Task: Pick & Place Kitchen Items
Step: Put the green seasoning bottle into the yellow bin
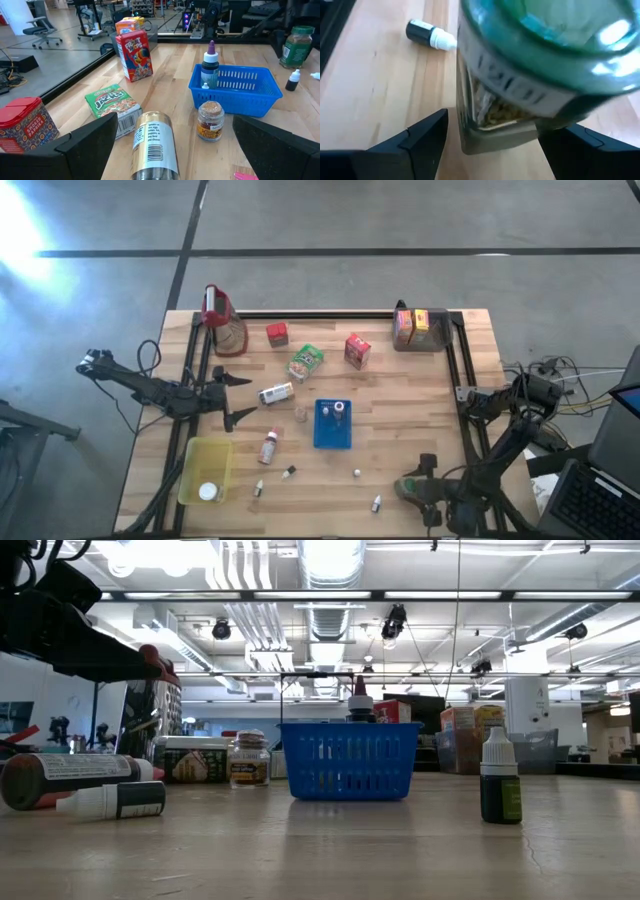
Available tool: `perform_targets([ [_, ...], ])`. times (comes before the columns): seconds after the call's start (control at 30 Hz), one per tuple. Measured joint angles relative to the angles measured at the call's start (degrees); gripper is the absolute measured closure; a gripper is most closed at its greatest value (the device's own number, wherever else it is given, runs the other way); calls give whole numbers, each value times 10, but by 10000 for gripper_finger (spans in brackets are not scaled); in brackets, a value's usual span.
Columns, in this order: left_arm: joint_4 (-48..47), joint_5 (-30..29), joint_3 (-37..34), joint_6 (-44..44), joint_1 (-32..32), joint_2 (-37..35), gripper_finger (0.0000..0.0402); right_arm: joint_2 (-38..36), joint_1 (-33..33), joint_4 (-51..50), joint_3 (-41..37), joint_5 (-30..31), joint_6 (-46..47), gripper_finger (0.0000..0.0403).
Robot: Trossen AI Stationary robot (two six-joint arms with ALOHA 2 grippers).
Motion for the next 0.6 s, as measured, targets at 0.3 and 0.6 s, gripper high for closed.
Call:
perform_targets([
  [0.3,0,0,0,0,0,0,2,30,0,8,-1,13,-4,153],
  [0.6,0,0,0,0,0,0,2,33,0,11,0,30,-15,198],
])
